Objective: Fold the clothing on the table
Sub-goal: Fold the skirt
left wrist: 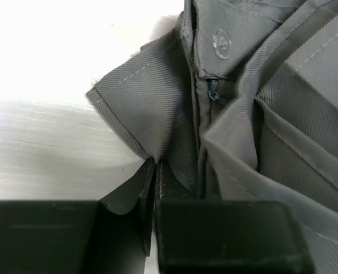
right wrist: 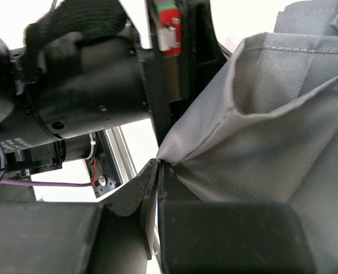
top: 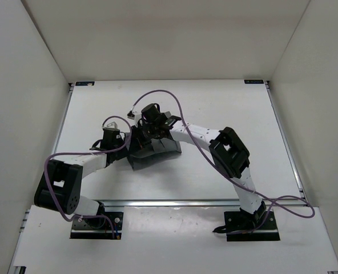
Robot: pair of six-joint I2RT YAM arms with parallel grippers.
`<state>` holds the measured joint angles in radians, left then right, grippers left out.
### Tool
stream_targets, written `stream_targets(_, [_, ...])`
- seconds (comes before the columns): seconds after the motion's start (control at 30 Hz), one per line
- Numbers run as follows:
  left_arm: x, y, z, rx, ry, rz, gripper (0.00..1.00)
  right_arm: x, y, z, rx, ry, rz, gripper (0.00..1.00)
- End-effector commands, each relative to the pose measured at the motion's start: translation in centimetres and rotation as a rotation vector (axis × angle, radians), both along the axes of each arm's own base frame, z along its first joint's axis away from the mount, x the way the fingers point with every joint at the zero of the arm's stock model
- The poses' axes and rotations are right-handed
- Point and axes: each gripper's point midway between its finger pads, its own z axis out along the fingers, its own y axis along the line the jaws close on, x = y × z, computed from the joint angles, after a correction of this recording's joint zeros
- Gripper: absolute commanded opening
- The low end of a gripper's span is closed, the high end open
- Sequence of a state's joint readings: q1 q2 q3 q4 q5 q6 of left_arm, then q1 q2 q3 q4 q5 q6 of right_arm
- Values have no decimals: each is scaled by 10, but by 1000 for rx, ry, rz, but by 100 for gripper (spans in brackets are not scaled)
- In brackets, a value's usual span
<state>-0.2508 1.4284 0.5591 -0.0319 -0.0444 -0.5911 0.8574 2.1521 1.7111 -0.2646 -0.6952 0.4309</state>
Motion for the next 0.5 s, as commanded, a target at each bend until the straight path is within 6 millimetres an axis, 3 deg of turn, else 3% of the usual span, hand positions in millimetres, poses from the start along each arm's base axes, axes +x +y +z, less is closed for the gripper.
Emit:
stream_targets(0.0, [-15, 1, -7, -10, 41, -5, 3, -2, 13, 2, 31, 10, 15, 0])
stream_targets(0.07, [-14, 4, -4, 3, 27, 4, 4, -5, 15, 4, 55, 31, 27, 0])
stream_targets(0.17, [-18, 7, -6, -14, 39, 7, 6, -2, 9, -8, 9, 23, -1, 0])
stream_targets(0.3, [-16, 13, 0, -32, 13, 25, 20, -6, 11, -16, -30, 44, 20, 0])
stream_targets(0.37, [-15, 9, 4, -62, 5, 20, 38, -13, 10, -23, -55, 42, 37, 0])
stream_targets(0.47, [-12, 12, 14, -97, -35, 47, 42, -14, 8, -30, -76, 33, 36, 0])
